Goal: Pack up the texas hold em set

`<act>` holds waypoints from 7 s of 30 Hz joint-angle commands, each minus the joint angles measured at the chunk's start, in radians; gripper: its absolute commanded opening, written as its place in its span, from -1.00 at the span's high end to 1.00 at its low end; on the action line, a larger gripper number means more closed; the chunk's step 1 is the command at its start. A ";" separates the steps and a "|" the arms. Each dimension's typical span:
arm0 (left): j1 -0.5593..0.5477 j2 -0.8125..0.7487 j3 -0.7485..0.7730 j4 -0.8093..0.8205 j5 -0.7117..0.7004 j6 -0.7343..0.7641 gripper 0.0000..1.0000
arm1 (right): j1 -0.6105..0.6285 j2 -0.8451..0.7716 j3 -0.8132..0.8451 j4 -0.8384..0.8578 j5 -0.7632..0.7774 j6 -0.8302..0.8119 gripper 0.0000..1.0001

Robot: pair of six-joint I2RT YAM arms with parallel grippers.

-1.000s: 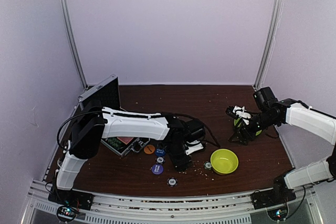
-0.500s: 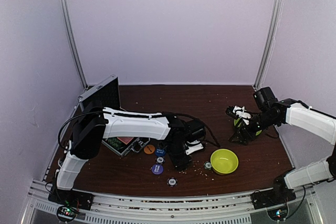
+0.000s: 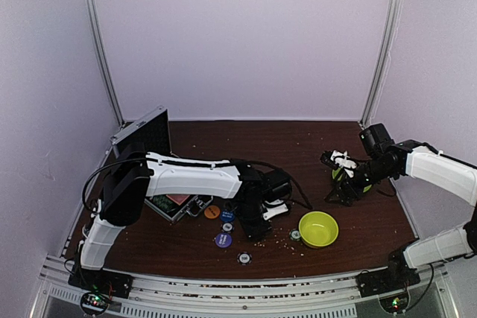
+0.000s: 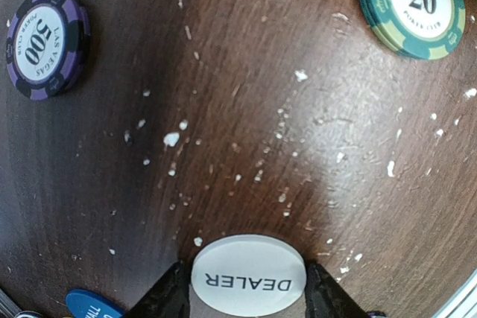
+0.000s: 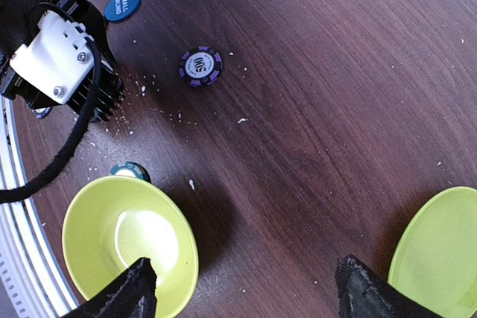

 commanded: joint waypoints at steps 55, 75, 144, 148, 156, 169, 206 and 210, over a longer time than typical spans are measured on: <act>0.688 -0.437 -0.490 0.076 -0.337 -0.088 0.14 | 0.010 -0.001 0.026 -0.016 0.013 -0.012 -0.66; 0.736 -0.375 -0.482 0.088 -0.301 -0.085 0.04 | 0.010 0.005 0.028 -0.022 0.020 -0.016 -0.66; 0.202 -0.095 -0.091 -0.060 -0.068 -0.248 -0.10 | 0.023 0.028 0.038 -0.039 0.016 -0.019 -0.66; 0.202 -0.099 -0.104 -0.060 -0.052 -0.250 -0.12 | 0.024 0.034 0.040 -0.039 0.017 -0.020 -0.66; 0.202 -0.055 -0.087 -0.051 -0.015 -0.223 -0.12 | 0.024 0.038 0.039 -0.042 0.022 -0.021 -0.66; 0.203 -0.023 -0.067 -0.051 0.017 -0.224 0.03 | 0.025 0.047 0.041 -0.044 0.025 -0.020 -0.66; 0.577 -0.423 -0.376 -0.029 -0.308 -0.190 0.10 | 0.026 0.062 0.044 -0.049 0.027 -0.021 -0.66; 0.613 -0.411 -0.378 0.002 -0.320 -0.177 0.10 | 0.026 0.068 0.046 -0.050 0.026 -0.022 -0.66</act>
